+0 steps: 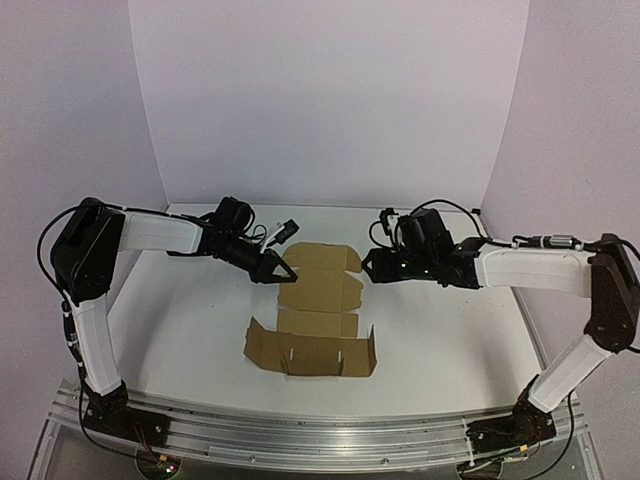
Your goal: Fold the paper box
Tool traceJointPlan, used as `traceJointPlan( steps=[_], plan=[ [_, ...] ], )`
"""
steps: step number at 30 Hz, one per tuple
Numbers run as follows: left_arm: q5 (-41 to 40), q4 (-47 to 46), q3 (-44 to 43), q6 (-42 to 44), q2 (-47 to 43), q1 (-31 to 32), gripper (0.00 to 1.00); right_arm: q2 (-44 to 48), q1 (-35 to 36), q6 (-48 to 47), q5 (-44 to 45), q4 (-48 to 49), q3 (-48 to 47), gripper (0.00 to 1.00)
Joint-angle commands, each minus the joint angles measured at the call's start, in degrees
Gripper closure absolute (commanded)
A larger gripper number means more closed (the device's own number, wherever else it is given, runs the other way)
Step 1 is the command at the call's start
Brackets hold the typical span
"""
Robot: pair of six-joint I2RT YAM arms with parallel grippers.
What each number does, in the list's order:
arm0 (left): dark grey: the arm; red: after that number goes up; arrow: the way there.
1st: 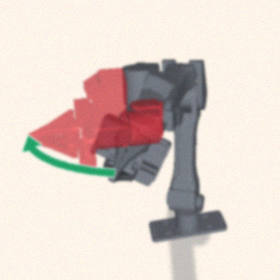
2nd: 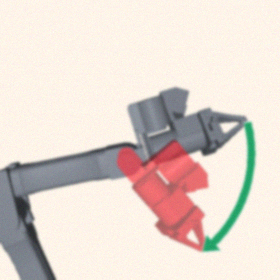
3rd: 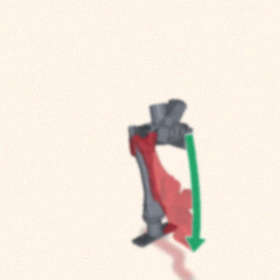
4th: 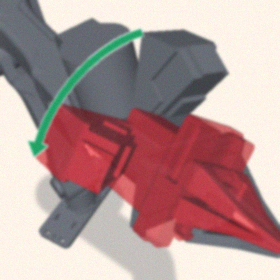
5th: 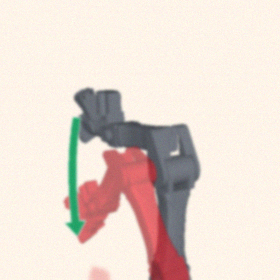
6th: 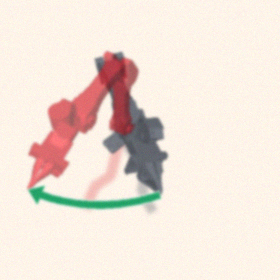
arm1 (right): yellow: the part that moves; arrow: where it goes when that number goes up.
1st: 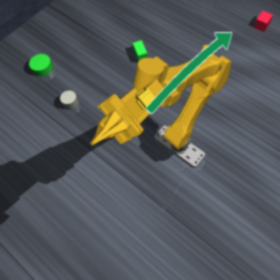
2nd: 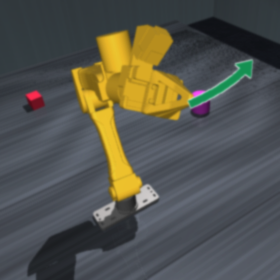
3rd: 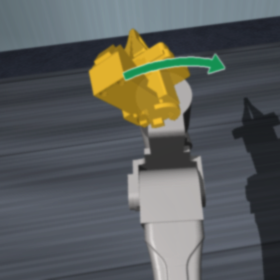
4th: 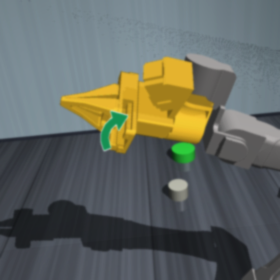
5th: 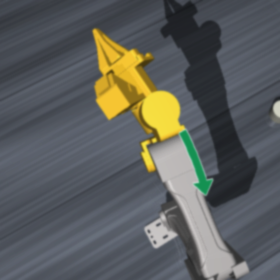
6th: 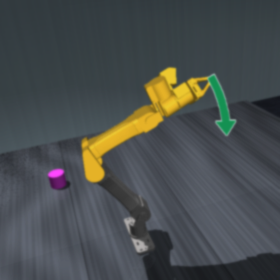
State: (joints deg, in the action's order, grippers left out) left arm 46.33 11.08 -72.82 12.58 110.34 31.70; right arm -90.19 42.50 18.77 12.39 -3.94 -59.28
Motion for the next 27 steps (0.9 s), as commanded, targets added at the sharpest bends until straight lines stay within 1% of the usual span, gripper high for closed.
traceJointPlan(
  steps=[1, 3, 5, 8, 10, 12, 14, 17, 21, 27],
  plan=[
    [-1.41, -5.33, 1.60, -1.52, -1.43, 0.02, 1.00, 3.80, 7.76, 4.03, 13.21, -12.91, -1.77, 0.39],
    [-1.84, -6.06, 1.60, -1.11, -1.59, 0.02, 1.00, 2.45, 9.67, 5.62, 12.31, -13.75, -2.19, 0.43],
    [-1.93, -6.46, 1.63, -1.13, -1.81, 0.03, 1.00, -0.37, 10.26, 8.08, 7.76, -14.10, -3.42, 0.48],
    [-0.84, -6.63, 1.71, -2.10, -2.50, 0.03, 1.00, -5.95, 10.50, 11.05, 3.57, -15.58, -6.53, 0.51],
    [0.09, -6.62, 2.00, -3.56, -3.24, 0.03, 1.00, -8.12, 10.62, 12.94, 3.21, -15.75, -7.84, 0.48],
    [1.49, -6.49, 2.76, -3.97, -4.04, 0.03, 1.00, -9.56, 10.62, 14.42, 4.13, -15.54, -8.29, 0.43],
    [2.65, -6.59, 3.80, -4.08, -4.62, 0.03, 1.00, -11.66, 10.59, 13.85, 4.39, -15.25, -9.70, 0.39],
    [3.20, -6.05, 3.91, -4.71, -4.72, 0.03, 1.00, -15.75, 10.51, 11.77, 2.00, -15.30, -13.39, 0.35],
    [2.95, -5.73, 3.15, -4.97, -5.07, 0.03, 1.00, -18.94, 10.46, 11.96, 1.12, -15.19, -15.22, 0.35],
    [2.33, -5.93, 2.73, -6.37, -5.39, -0.13, 1.00, -20.11, 10.12, 11.99, 2.30, -15.23, -15.30, 0.34]
  ],
)
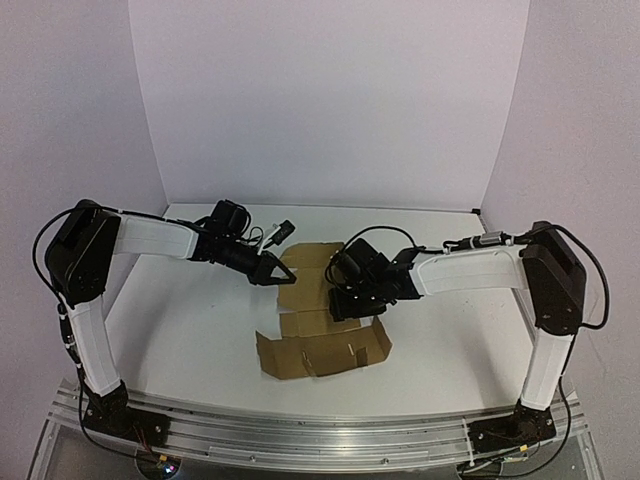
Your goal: Fold the paper box
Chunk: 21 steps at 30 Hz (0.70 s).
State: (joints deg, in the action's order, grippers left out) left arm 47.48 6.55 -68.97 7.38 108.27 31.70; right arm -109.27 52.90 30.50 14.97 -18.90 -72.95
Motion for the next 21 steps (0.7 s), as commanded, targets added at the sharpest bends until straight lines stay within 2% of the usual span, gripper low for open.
traceJointPlan(
  steps=[1, 4, 8, 11, 15, 18, 21],
  plan=[
    [0.80, -1.44, -1.33, -1.52, -3.29, -0.39, 1.00, -0.56, -0.39, 0.26, -0.15, -0.20, -1.56, 0.34],
    [3.28, -2.35, -1.71, -1.50, -4.04, -1.90, 1.00, 3.01, -0.38, -1.09, -2.06, 3.52, 0.38, 0.32],
    [6.57, -6.79, 3.05, 5.74, -8.04, -2.17, 1.00, 13.49, -0.71, -4.72, -8.78, 16.41, 8.96, 0.30],
    [6.20, -10.88, 7.11, 10.99, -10.10, -2.09, 1.00, 18.87, -2.74, -6.70, -17.82, 18.11, 10.92, 0.30],
    [5.95, -12.77, 9.22, 17.25, -11.35, -2.04, 1.00, 25.46, -9.45, -3.79, -32.09, 17.95, 15.56, 0.31],
    [5.82, -12.79, 9.68, 19.65, -11.89, -2.08, 1.00, 30.01, -14.73, -0.85, -31.10, 17.02, 20.91, 0.36],
    [5.83, -11.91, 10.17, 20.60, -12.10, -2.08, 1.00, 30.27, -18.51, 1.90, -24.99, 16.89, 23.71, 0.53]
  ],
)
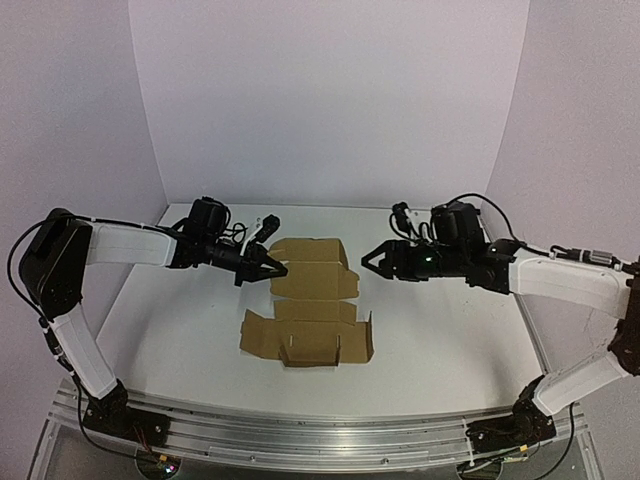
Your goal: Fold the paper box
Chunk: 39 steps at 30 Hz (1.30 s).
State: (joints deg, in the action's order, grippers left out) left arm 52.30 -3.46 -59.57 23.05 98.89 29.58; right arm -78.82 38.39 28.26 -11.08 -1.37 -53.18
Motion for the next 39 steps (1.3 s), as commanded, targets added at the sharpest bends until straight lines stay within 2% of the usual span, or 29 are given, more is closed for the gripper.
traceJointPlan(
  steps=[1, 3, 6, 8, 12, 19, 29, 39],
  plan=[
    [1.17, -1.87, 1.06, 5.40, -2.83, 0.10, 1.00, -1.79, -5.20, 5.03, 1.57, -0.60, 3.80, 0.61],
    [1.40, -1.98, 1.84, 7.10, -3.14, 0.26, 1.00, -6.42, -7.27, 6.27, -0.13, -0.63, 2.08, 0.72],
    [1.22, -2.55, 2.17, 8.57, -3.07, 0.49, 1.00, -17.65, -8.41, 2.88, -12.83, -2.55, -5.11, 0.92],
    [0.62, -2.75, 1.89, 8.59, -2.69, 0.56, 1.00, -24.29, -8.42, 1.03, -21.51, -4.94, -10.77, 1.00],
    [-0.29, -3.49, 1.66, 7.77, -2.31, 0.65, 1.00, -30.84, -8.33, -0.13, -32.33, -5.33, -14.56, 1.00],
    [-0.88, -3.44, 1.13, 5.93, -1.69, 0.65, 1.00, -34.72, -7.09, 0.36, -40.41, -5.73, -15.56, 1.00],
    [-1.78, -3.31, -0.07, 5.11, -0.78, 0.65, 1.00, -36.49, -6.10, 0.74, -39.56, -7.51, -14.05, 1.00],
    [-2.41, -3.21, -0.16, 0.71, -0.49, 0.65, 1.00, -39.54, -3.80, 2.78, -37.35, -7.14, -15.65, 1.00]
  ],
)
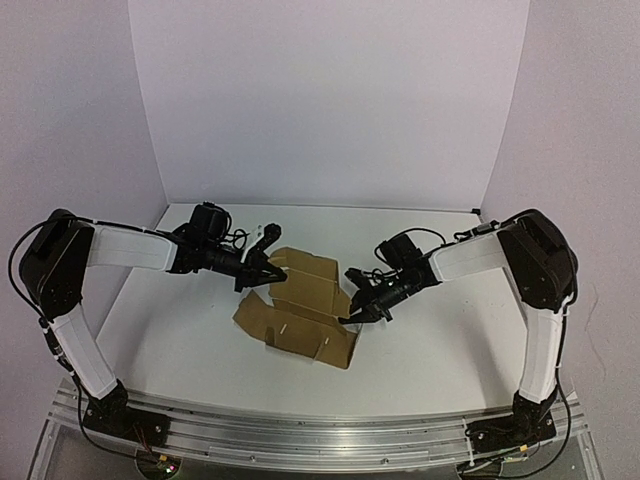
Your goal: Fold the paper box
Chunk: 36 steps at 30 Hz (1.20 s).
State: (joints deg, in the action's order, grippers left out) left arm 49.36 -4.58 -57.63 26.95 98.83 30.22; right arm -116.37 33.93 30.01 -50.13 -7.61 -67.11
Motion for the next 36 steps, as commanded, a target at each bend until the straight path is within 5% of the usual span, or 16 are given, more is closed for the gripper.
traceJointPlan(
  steps=[1, 13, 36],
  plan=[
    [0.41, -2.15, -2.07, -4.19, -0.35, 0.02, 1.00, -2.14, 0.71, 1.74, 2.24, -0.80, -2.12, 1.00],
    [-1.18, 0.50, -3.63, -13.04, 0.14, -0.07, 1.00, 1.46, 0.44, 11.81, 20.38, -1.00, -1.45, 1.00],
    [-6.60, -0.78, -3.51, -14.05, -0.20, 0.03, 1.00, -1.19, 3.84, 14.39, 11.81, -1.18, -5.20, 1.00]
  ],
)
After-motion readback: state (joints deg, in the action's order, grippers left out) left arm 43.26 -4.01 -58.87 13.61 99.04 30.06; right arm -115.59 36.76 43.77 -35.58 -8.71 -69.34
